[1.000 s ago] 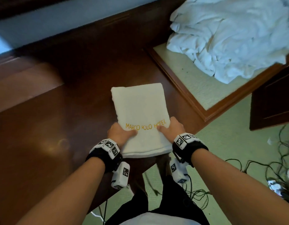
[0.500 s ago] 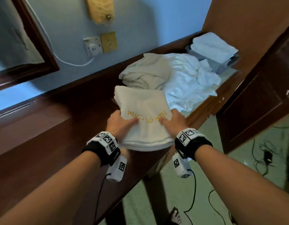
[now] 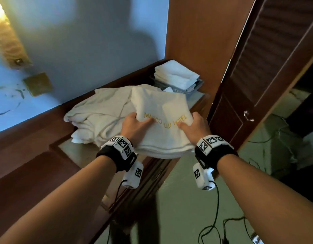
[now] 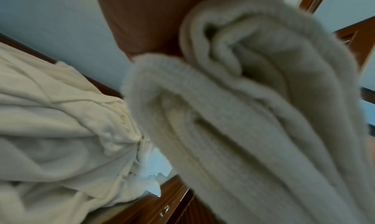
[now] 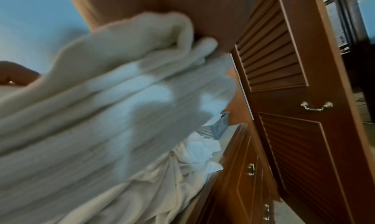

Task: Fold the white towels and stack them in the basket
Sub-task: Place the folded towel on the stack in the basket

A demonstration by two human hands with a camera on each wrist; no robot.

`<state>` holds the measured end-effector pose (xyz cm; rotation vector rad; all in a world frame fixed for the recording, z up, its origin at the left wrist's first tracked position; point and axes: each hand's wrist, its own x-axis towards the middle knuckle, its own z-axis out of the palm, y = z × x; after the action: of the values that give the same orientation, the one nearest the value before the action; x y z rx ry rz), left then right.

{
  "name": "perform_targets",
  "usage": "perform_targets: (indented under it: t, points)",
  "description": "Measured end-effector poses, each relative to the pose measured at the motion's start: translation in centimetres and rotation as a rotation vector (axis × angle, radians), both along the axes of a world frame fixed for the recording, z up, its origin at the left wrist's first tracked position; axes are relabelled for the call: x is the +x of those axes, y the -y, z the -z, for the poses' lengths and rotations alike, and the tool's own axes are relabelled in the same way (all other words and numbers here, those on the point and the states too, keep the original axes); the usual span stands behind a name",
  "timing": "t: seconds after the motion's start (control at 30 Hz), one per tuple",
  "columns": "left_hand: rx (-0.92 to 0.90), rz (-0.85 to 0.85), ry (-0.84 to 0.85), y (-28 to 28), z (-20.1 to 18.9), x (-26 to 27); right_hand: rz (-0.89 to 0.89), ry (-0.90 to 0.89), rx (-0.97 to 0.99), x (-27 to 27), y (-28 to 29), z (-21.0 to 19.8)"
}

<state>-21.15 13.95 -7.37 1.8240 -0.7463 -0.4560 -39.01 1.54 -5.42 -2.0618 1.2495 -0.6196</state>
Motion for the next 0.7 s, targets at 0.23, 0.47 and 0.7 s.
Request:
perform_targets:
  t: [0.23, 0.47, 0.7]
  points:
    - [-0.004, 0.109, -0.008, 11.7, -0.3, -1.3, 0.105, -0.05, -0.016, -2.8, 9.5, 0.2]
    - [0.021, 0.178, 0.023, 25.0, 0.6, 1.2, 0.17, -0.043, -0.005, -1.0, 21.6, 1.2]
    - [0.019, 0.222, 0.021, 38.1, -1.2, 5.3, 0.196, -0.064, -0.042, 3.0, 34.0, -0.2]
